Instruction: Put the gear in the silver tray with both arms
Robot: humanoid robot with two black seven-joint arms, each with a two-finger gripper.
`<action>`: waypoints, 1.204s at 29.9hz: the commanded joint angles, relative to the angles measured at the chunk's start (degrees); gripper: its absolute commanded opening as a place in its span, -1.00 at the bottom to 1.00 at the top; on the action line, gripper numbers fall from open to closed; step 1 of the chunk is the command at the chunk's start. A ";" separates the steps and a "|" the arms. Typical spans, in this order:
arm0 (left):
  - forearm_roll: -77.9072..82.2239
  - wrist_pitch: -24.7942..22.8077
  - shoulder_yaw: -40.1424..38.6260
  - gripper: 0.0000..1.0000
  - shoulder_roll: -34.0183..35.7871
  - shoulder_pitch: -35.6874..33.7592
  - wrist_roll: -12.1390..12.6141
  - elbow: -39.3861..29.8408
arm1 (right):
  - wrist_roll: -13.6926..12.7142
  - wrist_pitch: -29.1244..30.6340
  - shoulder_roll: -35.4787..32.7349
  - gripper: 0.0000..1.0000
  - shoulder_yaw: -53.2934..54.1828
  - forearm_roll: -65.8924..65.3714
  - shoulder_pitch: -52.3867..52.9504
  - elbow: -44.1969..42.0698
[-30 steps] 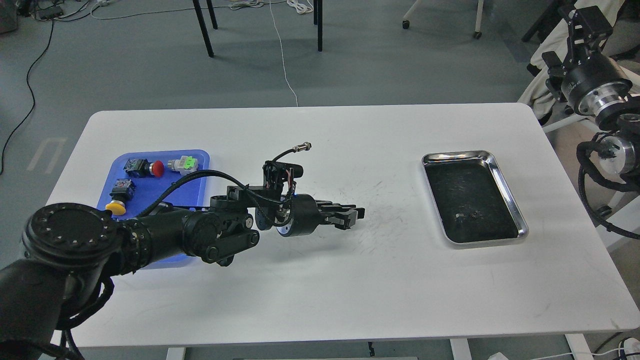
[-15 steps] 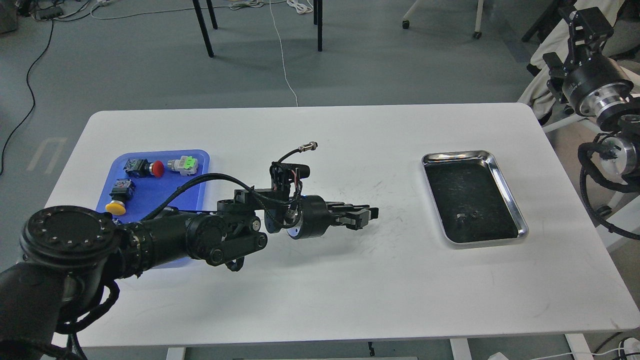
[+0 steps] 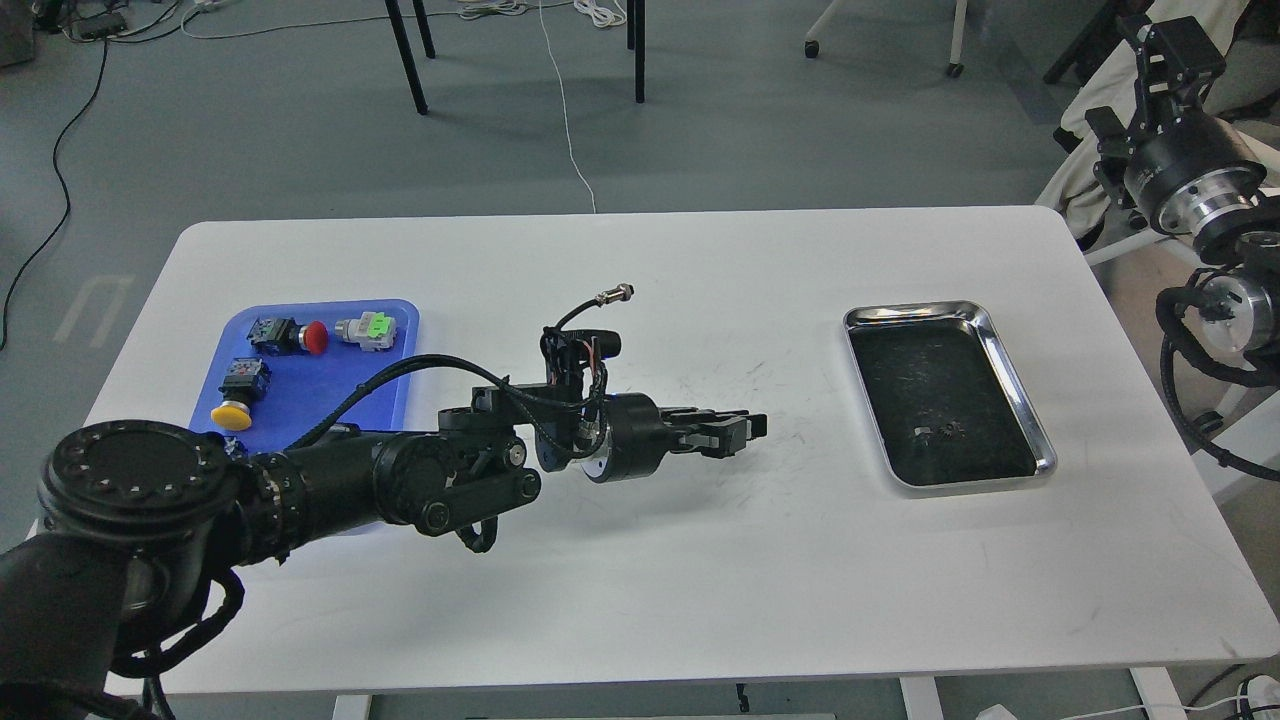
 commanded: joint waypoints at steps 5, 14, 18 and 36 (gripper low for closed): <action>-0.08 0.05 -0.40 -0.14 0.00 0.27 0.00 -0.01 | 0.00 0.00 0.00 0.89 0.00 -0.06 0.00 0.00; -0.78 -0.04 -1.19 0.03 0.00 0.18 0.00 0.08 | 0.00 0.00 0.00 0.89 -0.08 -0.06 0.00 0.09; -0.78 -0.21 -1.80 0.12 0.00 0.10 0.00 0.78 | 0.00 0.00 0.00 0.89 -0.08 -1.47 0.00 0.09; -10.09 -0.22 -14.90 0.58 2.36 -2.54 0.00 7.55 | 0.00 1.23 0.80 0.89 -9.92 -11.39 10.80 1.49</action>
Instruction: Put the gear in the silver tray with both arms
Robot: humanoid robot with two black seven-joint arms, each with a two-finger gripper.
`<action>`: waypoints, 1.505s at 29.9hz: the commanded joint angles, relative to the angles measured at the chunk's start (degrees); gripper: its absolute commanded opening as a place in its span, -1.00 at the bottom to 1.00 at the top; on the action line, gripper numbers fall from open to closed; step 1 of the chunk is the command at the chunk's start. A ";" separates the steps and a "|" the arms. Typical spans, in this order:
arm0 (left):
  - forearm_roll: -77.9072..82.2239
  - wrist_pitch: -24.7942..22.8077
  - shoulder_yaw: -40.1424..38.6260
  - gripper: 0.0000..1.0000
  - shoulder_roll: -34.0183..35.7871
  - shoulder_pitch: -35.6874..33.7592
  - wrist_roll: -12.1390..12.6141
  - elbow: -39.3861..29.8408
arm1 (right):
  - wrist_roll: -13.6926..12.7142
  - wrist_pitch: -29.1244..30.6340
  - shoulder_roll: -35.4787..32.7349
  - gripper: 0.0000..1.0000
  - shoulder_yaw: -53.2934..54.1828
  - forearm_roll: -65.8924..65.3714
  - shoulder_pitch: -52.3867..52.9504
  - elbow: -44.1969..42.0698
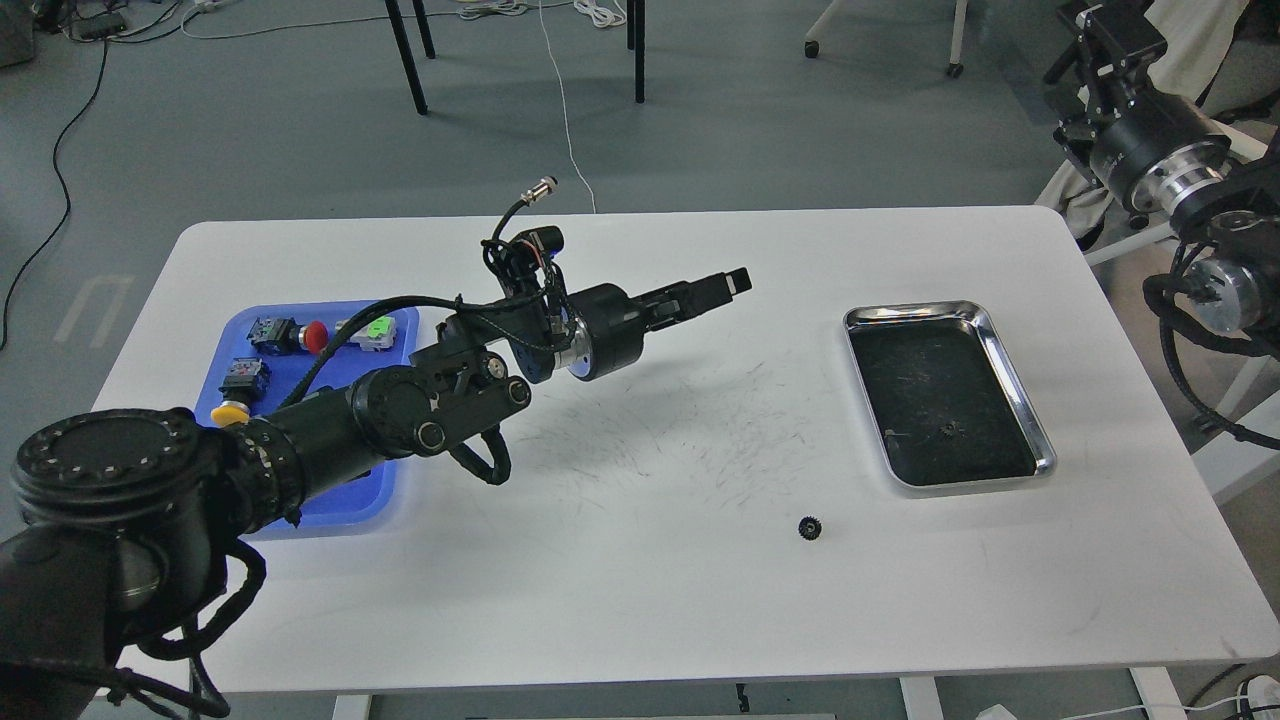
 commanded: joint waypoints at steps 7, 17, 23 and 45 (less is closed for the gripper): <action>-8.13 -0.36 -2.59 0.58 13.95 -1.46 0.00 -0.47 | 0.00 3.04 2.84 0.89 -12.69 -5.08 11.68 2.46; -14.20 -0.62 -4.97 0.58 26.44 -0.41 0.00 -0.65 | 0.00 8.56 5.39 0.89 -22.73 -12.62 23.20 8.62; -18.59 -0.71 -4.96 0.63 31.02 2.22 0.00 -0.12 | 0.00 12.53 9.16 0.89 -25.54 -26.06 27.51 9.50; -27.04 -2.91 -4.79 0.79 37.44 6.54 0.00 0.14 | 0.00 22.55 19.71 0.89 -34.50 -57.36 40.08 27.77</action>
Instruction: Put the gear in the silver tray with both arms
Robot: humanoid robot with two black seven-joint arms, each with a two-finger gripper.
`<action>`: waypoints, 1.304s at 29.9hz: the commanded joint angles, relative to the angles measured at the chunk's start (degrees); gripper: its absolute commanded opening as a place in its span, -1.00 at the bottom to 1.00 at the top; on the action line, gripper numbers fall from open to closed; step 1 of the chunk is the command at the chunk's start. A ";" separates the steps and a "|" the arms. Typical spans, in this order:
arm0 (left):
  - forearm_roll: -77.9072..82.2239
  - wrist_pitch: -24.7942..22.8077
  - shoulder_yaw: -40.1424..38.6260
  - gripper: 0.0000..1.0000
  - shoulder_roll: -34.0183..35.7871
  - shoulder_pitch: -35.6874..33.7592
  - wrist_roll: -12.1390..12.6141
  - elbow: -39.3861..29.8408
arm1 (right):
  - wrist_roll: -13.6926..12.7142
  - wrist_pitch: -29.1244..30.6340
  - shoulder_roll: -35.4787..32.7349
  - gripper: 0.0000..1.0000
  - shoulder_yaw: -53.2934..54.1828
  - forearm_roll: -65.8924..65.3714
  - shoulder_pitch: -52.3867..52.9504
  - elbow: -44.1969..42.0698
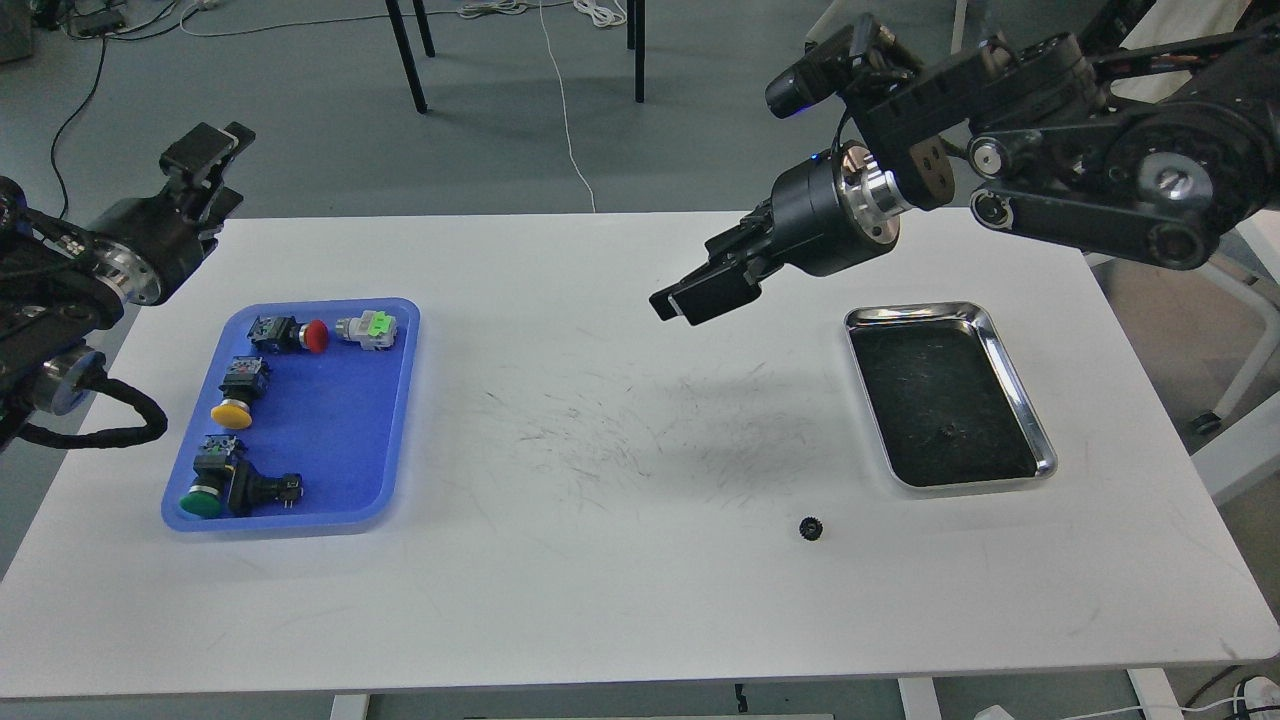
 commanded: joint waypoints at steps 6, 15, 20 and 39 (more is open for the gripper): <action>-0.01 -0.07 0.09 0.81 0.54 0.28 0.00 0.01 | 0.00 -0.04 3.55 0.89 -6.15 -9.56 2.75 4.53; -0.28 -1.13 -0.08 0.81 1.33 0.72 0.00 0.01 | 0.00 -0.65 6.10 0.89 -11.68 -14.75 -0.76 4.36; -1.07 -1.83 -0.08 0.82 1.69 1.33 0.00 0.01 | 0.00 -0.74 8.20 0.88 -13.53 -16.68 -1.73 4.36; -1.51 -1.74 -0.08 0.83 1.95 2.12 0.00 0.09 | 0.00 -0.83 12.87 0.74 -16.52 -20.11 -11.22 -2.85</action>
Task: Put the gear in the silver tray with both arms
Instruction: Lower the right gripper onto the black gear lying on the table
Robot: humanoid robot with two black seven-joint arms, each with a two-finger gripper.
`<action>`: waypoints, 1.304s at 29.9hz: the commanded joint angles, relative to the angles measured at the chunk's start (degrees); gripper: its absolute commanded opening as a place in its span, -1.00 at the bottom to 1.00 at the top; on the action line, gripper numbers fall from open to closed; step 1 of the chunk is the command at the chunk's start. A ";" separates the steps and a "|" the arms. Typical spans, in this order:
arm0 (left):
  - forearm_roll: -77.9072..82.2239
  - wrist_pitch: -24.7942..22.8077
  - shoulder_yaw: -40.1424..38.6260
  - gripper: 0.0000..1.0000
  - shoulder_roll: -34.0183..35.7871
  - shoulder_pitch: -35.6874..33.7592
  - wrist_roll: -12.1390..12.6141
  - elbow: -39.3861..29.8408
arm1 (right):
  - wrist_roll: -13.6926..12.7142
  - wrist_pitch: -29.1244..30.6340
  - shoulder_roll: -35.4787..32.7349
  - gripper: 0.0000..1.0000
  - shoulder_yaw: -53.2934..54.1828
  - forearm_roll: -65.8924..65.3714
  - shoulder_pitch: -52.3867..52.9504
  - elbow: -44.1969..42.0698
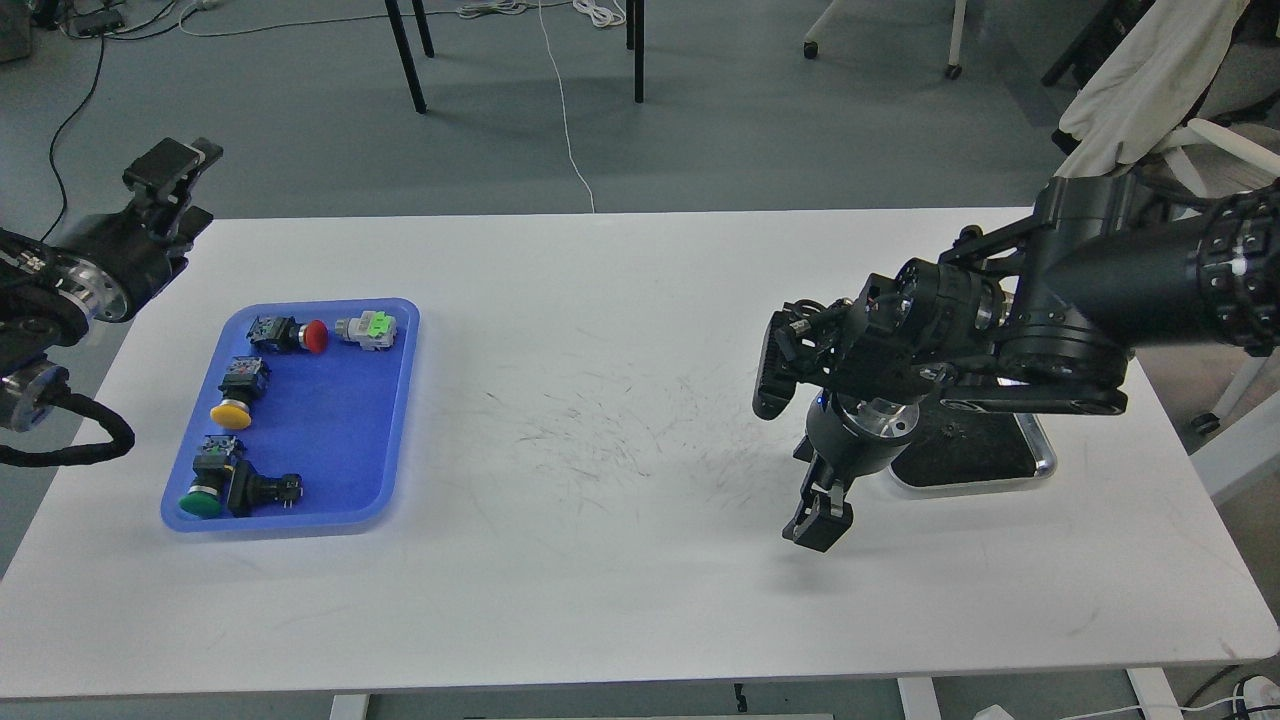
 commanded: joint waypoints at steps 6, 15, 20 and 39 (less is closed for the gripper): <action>-0.10 0.04 0.00 0.83 -0.11 0.17 0.00 0.08 | 0.01 -0.52 1.88 0.67 -0.63 -0.42 -2.41 -1.80; -0.19 0.13 -0.09 0.83 -0.28 0.43 0.00 0.08 | 0.01 -1.49 2.15 0.58 -1.87 -1.30 -2.67 -1.80; -0.19 0.13 -0.09 0.83 -0.28 0.43 0.00 0.08 | 0.01 -2.37 2.15 0.55 -2.22 -1.74 -3.81 -2.68; -0.10 0.04 -0.09 0.83 -0.55 0.52 0.00 1.14 | 0.01 -4.39 2.23 0.34 -2.40 -3.32 -5.22 -3.74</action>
